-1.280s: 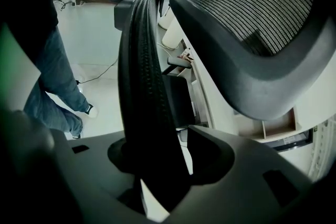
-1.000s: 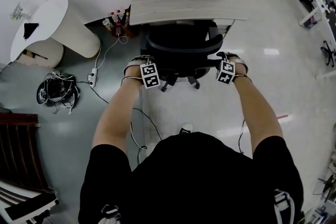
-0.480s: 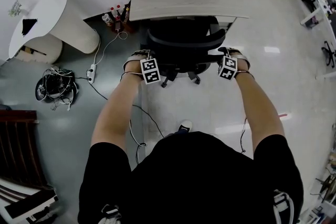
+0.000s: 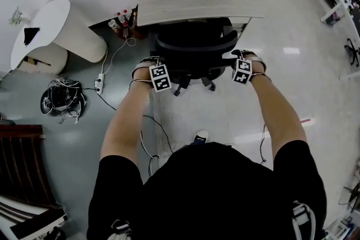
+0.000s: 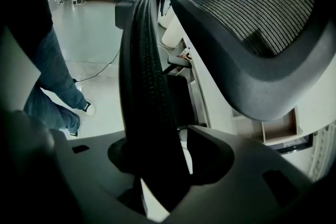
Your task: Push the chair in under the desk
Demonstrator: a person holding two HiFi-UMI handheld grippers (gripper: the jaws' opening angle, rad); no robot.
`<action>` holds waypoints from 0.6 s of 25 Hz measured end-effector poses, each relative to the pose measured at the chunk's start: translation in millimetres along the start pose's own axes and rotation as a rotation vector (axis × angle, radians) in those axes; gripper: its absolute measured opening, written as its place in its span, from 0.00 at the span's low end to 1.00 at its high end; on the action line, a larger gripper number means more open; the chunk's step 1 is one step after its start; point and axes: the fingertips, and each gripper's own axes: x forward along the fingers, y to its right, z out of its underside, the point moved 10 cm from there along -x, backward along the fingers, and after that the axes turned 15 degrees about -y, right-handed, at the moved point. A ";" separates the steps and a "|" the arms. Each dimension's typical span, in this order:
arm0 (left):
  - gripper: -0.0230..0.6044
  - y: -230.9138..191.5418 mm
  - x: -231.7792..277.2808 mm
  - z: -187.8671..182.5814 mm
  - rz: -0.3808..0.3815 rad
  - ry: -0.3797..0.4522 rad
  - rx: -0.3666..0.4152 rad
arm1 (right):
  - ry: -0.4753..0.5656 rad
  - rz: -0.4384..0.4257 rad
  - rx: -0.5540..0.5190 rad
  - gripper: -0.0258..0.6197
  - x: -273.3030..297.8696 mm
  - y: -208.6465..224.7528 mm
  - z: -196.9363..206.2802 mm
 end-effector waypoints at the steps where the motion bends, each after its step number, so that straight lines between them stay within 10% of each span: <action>1: 0.27 0.4 0.1 -0.4 0.016 -0.007 0.005 | -0.004 -0.006 -0.004 0.34 -0.1 -0.2 0.2; 15: 0.34 9.1 -33.0 11.6 0.024 0.073 -0.069 | 0.003 -0.007 0.141 0.42 -43.8 -7.9 13.3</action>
